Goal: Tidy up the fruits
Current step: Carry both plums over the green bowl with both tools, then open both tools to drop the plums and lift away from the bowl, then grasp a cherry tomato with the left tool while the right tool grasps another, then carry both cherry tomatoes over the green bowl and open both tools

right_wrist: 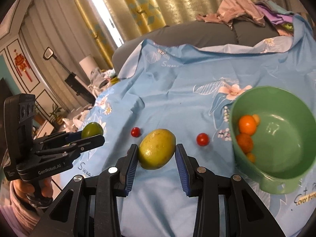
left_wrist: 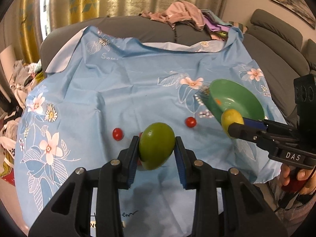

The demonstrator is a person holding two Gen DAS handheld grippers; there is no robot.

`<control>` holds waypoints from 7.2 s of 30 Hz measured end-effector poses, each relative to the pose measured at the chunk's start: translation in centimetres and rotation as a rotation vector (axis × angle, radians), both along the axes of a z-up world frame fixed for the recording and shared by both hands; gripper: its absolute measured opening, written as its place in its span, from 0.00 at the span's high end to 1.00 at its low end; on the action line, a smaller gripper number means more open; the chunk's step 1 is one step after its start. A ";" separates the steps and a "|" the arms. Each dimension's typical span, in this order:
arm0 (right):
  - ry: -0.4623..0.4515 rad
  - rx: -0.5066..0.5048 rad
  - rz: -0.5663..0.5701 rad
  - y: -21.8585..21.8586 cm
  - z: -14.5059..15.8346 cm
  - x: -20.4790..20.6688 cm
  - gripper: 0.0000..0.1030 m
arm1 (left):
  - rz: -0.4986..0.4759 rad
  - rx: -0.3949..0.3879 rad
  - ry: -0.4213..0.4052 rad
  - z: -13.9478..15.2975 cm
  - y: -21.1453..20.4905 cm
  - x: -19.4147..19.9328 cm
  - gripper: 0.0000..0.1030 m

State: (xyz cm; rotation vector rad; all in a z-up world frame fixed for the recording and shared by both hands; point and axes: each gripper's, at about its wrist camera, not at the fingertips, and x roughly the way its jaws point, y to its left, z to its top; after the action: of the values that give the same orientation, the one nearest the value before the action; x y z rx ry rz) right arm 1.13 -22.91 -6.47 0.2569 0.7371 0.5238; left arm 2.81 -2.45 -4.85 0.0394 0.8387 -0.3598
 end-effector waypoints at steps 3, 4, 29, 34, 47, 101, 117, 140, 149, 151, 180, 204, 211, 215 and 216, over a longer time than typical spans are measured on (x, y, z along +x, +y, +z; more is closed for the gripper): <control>-0.016 0.011 -0.029 -1.3 0.3 -0.5 0.62 | -0.026 -0.006 -0.009 0.6 -0.9 -0.3 0.67; -0.019 0.014 -0.040 -1.6 0.4 -0.5 0.62 | -0.035 -0.005 -0.011 0.8 -1.3 -0.4 0.67; -0.028 0.076 -0.356 -14.0 -2.2 -0.9 0.62 | -0.328 0.013 0.035 0.9 -15.2 3.8 0.67; -0.025 0.077 -0.368 -15.3 -2.8 -0.4 0.62 | -0.392 0.025 0.048 0.0 -19.1 5.0 0.67; 0.001 0.004 -0.389 -16.7 -4.8 1.8 0.62 | -0.443 0.121 0.121 -4.4 -24.7 7.9 0.66; -0.042 -0.076 -0.152 -5.3 0.0 -3.3 0.55 | 0.144 0.051 0.064 -2.1 3.1 -2.4 0.04; 0.001 -0.112 -0.009 2.1 -0.9 -4.6 0.54 | 0.077 -0.031 0.051 -3.4 5.4 -5.0 0.04; 0.094 -0.090 0.051 4.1 -4.2 2.7 0.54 | -0.027 0.071 0.175 -9.0 1.4 4.4 0.35; 0.118 -0.085 0.074 4.6 -5.2 4.4 0.54 | -0.036 0.129 0.209 -10.8 1.3 5.9 0.66; 0.122 -0.088 0.081 4.8 -5.4 4.8 0.54 | -0.034 0.120 0.216 -11.0 1.5 6.2 0.69; 0.167 -0.325 0.205 13.8 -9.0 11.3 0.54 | 0.056 -0.059 0.138 -6.8 7.5 5.8 0.69; 0.064 -0.238 0.182 10.6 -4.8 7.0 0.70 | 0.036 -0.019 0.093 -5.0 5.5 3.8 0.69; 0.020 -0.167 0.137 7.8 -2.6 4.2 0.70 | 0.025 -0.001 0.070 -3.8 3.7 2.4 0.69; 0.000 -0.144 0.108 6.2 -1.8 2.7 0.70 | 0.012 0.018 0.050 -3.1 2.2 1.4 0.69; -0.005 -0.140 0.099 5.8 -1.6 2.4 0.70 | 0.008 0.020 0.046 -2.8 1.9 1.2 0.69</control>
State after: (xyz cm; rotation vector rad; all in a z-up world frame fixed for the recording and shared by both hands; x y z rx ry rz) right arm 3.56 -17.13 -8.05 0.0892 0.7802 0.5633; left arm 4.00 -0.54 -7.69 0.0465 0.8873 -0.3458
